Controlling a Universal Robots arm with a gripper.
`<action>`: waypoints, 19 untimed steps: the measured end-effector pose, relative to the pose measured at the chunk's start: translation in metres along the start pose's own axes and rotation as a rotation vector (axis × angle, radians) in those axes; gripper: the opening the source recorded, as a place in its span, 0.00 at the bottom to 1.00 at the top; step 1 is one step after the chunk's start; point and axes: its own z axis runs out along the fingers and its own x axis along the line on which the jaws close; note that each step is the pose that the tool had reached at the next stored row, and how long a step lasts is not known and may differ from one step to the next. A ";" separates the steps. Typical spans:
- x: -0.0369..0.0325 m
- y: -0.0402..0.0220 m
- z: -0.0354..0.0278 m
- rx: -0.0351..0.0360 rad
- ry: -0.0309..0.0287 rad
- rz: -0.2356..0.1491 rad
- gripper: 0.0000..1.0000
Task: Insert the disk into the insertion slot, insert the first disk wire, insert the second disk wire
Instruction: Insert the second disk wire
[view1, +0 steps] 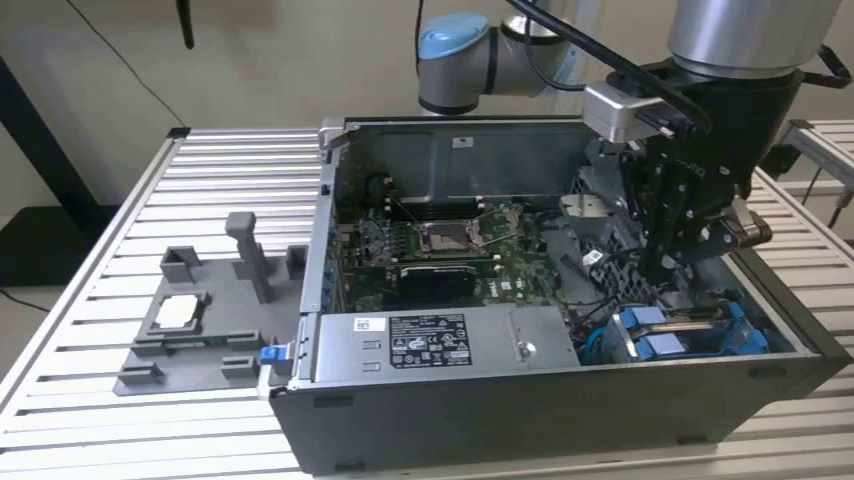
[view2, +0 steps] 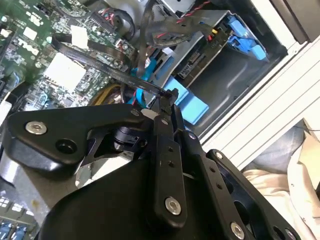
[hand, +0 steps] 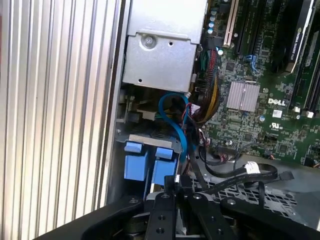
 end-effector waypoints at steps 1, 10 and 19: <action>0.0018 -0.0012 0.0003 -0.0039 -0.0009 0.000 0.16; 0.0135 -0.0172 0.0033 -0.0275 -0.0090 -0.002 0.16; 0.0147 -0.0224 0.0062 -0.0288 -0.0157 0.021 0.16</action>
